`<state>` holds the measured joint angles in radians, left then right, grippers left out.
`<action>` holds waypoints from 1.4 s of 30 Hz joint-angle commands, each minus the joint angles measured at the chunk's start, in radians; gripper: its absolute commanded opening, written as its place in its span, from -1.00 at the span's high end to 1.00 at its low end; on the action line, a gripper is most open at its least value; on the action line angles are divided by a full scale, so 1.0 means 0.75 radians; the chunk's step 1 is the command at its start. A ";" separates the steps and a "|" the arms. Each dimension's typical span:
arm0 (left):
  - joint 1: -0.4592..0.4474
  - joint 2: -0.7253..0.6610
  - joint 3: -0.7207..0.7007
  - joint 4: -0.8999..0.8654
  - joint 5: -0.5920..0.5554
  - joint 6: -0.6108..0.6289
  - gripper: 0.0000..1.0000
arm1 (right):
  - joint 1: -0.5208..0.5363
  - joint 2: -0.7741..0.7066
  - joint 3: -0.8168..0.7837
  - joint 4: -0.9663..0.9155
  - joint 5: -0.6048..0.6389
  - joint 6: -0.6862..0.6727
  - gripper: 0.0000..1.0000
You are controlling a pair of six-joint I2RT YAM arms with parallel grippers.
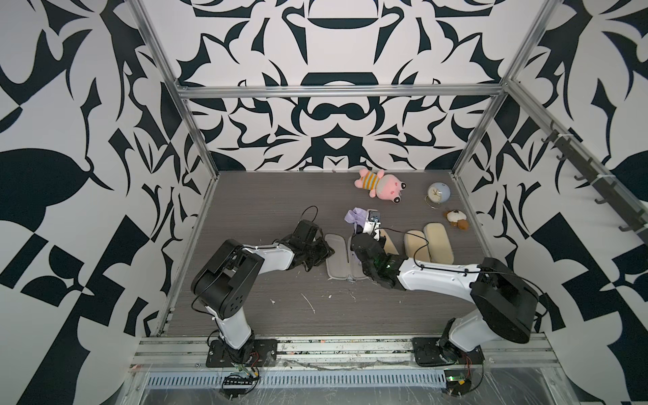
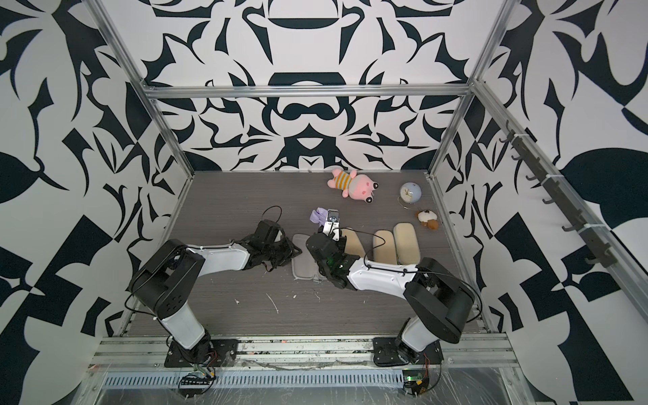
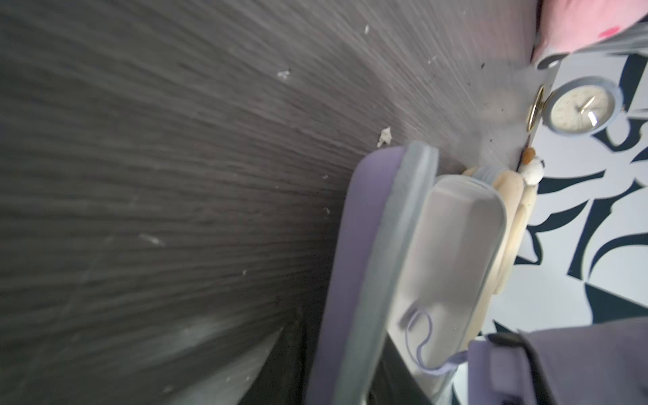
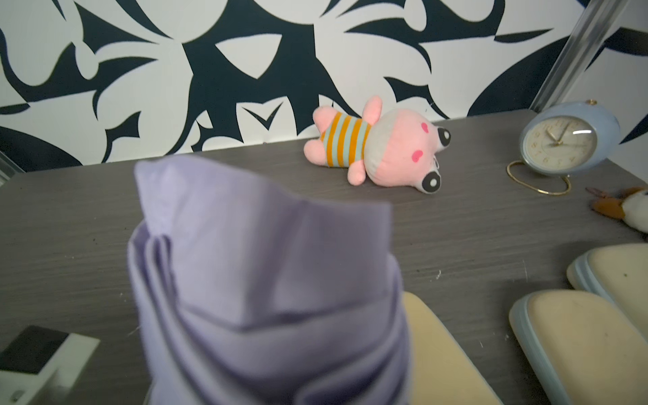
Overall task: Put umbrellas into zippered umbrella sleeves
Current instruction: Place the umbrella in the umbrella sleeve.
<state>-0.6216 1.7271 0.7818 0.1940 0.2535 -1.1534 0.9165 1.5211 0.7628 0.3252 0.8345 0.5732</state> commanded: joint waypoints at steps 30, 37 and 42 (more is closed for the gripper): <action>-0.130 -0.229 0.010 -0.281 -0.262 0.067 1.00 | -0.068 -0.117 0.370 -0.086 -0.091 -0.028 1.00; -0.139 -0.245 -0.013 -0.254 -0.231 0.018 1.00 | -0.078 0.063 0.201 0.490 -0.114 -0.280 1.00; -0.137 -0.261 -0.024 -0.258 -0.229 -0.010 1.00 | -0.075 0.120 0.058 0.584 -0.137 -0.273 1.00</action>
<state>-0.7223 1.5631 0.7666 0.0147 0.0750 -1.1465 0.8581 1.6363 0.8417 0.5888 0.7258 0.4068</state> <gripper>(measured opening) 0.072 0.337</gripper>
